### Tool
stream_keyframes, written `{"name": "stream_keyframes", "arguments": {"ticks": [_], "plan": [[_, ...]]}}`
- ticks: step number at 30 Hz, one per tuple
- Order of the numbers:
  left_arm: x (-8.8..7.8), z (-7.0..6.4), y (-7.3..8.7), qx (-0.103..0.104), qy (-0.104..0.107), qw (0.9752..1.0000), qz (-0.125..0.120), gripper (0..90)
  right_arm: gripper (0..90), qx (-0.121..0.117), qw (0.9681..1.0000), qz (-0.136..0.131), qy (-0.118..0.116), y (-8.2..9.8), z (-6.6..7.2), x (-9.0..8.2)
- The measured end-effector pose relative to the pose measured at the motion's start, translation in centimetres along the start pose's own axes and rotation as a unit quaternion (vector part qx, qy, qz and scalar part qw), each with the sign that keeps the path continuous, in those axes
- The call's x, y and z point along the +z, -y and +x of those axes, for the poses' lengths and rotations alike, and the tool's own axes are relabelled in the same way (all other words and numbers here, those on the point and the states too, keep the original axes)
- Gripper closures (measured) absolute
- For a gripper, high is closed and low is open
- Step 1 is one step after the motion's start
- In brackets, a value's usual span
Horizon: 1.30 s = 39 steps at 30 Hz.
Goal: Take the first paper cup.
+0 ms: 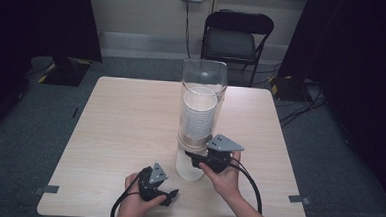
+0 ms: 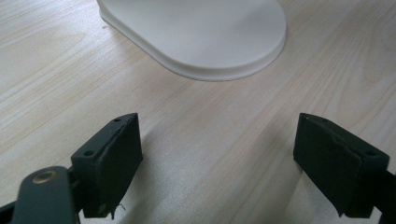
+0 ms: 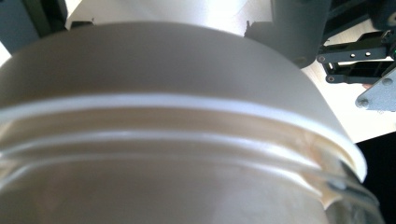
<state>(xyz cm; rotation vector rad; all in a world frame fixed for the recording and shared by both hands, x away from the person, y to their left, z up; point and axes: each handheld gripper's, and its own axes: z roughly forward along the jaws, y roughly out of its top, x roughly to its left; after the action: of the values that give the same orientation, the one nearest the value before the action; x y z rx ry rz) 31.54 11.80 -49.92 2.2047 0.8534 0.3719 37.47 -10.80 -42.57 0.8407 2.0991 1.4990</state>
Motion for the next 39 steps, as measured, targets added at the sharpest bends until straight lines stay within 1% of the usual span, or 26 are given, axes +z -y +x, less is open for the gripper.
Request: {"name": "stream_keyframes", "arguments": {"ticks": [5,6,7,11,12,13,14,16,18,21,23,24,25,28,29,30,32,33,34,37,39], "plan": [[0.0,0.0,0.0,0.0,0.0,1.0,0.0,14.9,36.6,-0.002,1.0,0.0,-0.003,0.0,0.0,0.0],[0.0,0.0,0.0,0.0,0.001,1.0,0.0,14.9,36.6,-0.001,1.0,0.004,-0.002,-0.1,-0.1,0.0],[0.0,0.0,0.0,0.0,0.001,1.0,0.0,14.9,36.6,-0.002,1.0,-0.001,-0.002,0.0,0.0,0.1],[0.0,0.0,0.0,0.0,0.001,1.0,0.0,14.9,36.7,-0.002,1.0,-0.005,-0.005,0.2,0.0,0.0],[0.0,0.0,0.0,-0.001,0.002,1.0,-0.002,14.9,36.7,0.0,1.0,0.006,-0.006,0.3,0.0,0.0],[0.0,0.0,0.0,-0.001,0.001,1.0,-0.003,14.9,36.7,0.0,0.9999,0.009,-0.007,0.6,-0.1,0.1],[0.0,0.0,0.0,0.001,0.0,1.0,0.001,14.9,36.7,0.0,0.9999,0.008,-0.007,0.7,-0.2,0.1],[0.0,0.0,0.0,0.0,0.0,1.0,0.0,15.0,36.7,-0.005,0.9998,0.015,-0.012,0.6,-0.2,0.0],[0.0,0.0,0.0,0.0,0.0,1.0,0.001,15.0,36.7,-0.003,0.9998,0.011,-0.013,0.6,-0.3,0.1],[0.0,0.0,0.0,-0.001,0.0,1.0,0.001,15.0,36.7,-0.009,0.9998,0.009,-0.013,0.8,-0.3,0.0],[0.0,0.0,0.0,0.0,0.0,1.0,0.0,15.0,36.7,-0.006,0.9998,0.0,-0.017,1.0,-0.3,0.0],[0.0,0.0,0.0,0.0,0.0,1.0,0.0,14.9,36.6,-0.006,0.9999,0.001,-0.013,0.9,-0.3,0.0],[0.0,0.0,0.0,0.0,0.0,1.0,0.0,14.9,36.5,-0.005,0.9999,-0.005,-0.011,1.0,-0.2,0.1],[0.0,0.0,0.0,0.0,0.0,1.0,0.0,15.0,35.9,-0.003,1.0,-0.001,-0.003,0.9,-0.2,0.1],[0.1,0.0,0.0,-0.001,0.001,1.0,-0.005,15.0,35.5,-0.002,1.0,-0.004,-0.004,0.9,-0.3,0.1],[0.0,0.1,0.0,0.003,0.001,1.0,-0.003,15.0,35.1,-0.004,1.0,-0.004,-0.001,0.8,-0.2,0.1],[0.1,0.1,0.0,0.002,0.002,1.0,-0.004,15.0,33.0,-0.007,1.0,-0.004,0.001,0.7,-0.1,0.2],[0.1,0.1,0.0,0.002,0.002,1.0,-0.004,15.0,30.8,-0.004,1.0,-0.004,-0.003,0.6,-0.1,0.1],[0.1,0.1,0.0,0.002,0.002,1.0,-0.004,15.0,30.8,-0.004,1.0,-0.004,-0.003,0.6,-0.1,0.1],[0.1,0.1,0.0,0.002,0.002,1.0,-0.004,15.0,30.9,0.006,0.9998,-0.018,-0.001,0.2,-0.2,-0.2],[0.1,0.1,0.0,0.002,0.002,1.0,-0.004,15.0,30.8,0.008,0.9998,-0.017,0.002,0.1,-0.2,-0.2]]}}
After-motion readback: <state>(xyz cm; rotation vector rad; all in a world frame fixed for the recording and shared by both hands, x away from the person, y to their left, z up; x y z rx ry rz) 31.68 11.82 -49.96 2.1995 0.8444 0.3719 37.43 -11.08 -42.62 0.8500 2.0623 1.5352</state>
